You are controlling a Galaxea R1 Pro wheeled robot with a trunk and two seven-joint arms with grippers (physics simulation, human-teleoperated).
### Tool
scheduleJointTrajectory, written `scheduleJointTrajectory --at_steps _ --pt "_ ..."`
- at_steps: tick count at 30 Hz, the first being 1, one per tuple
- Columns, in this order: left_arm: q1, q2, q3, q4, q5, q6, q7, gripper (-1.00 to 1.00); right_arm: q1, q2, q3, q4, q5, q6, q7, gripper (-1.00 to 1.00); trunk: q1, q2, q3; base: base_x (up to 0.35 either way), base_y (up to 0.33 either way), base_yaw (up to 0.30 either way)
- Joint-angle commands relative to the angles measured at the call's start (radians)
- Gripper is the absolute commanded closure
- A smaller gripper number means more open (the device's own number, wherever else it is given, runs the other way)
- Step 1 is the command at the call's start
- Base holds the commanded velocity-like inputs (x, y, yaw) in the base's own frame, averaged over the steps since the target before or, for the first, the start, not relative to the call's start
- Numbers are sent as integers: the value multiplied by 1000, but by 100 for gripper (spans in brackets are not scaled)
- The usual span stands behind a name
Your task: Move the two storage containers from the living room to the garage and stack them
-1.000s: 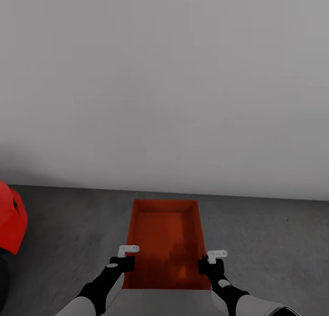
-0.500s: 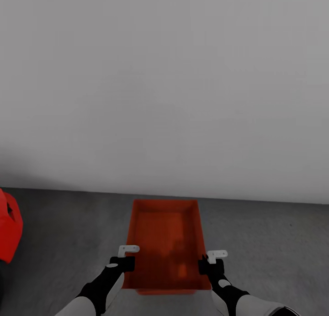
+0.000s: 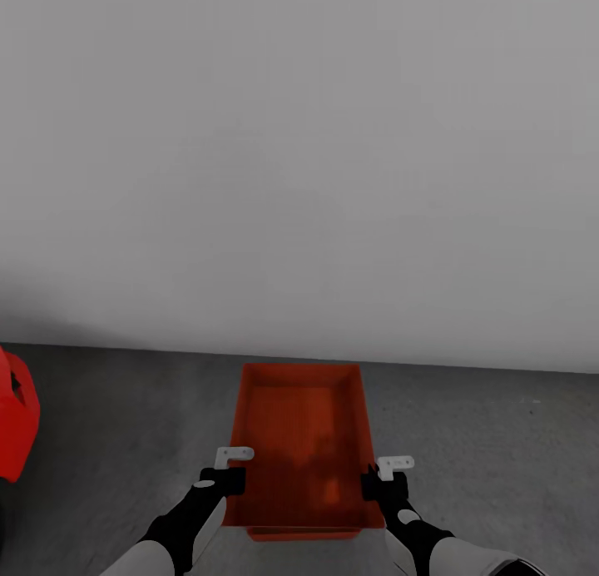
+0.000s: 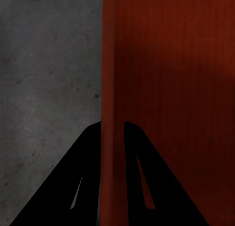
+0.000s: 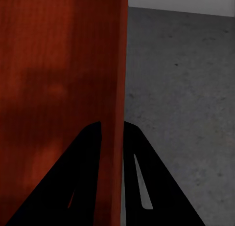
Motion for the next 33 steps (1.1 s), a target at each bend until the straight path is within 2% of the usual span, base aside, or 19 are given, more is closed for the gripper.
scheduleJointTrajectory --at_steps 1,12,33 --pt "0 -6 -10 -3 13 5 13 100 -1 1 -21 2 -19 -5 -5 100 0 -1 -1 0 0 0" --pt "0 -6 -10 -3 13 5 13 100 -1 1 -21 2 -19 -6 -4 100 0 -1 1 0 0 102" --pt "0 -6 -11 -3 13 5 13 100 -1 1 -21 2 -19 -5 -4 100 0 -1 1 0 0 6"
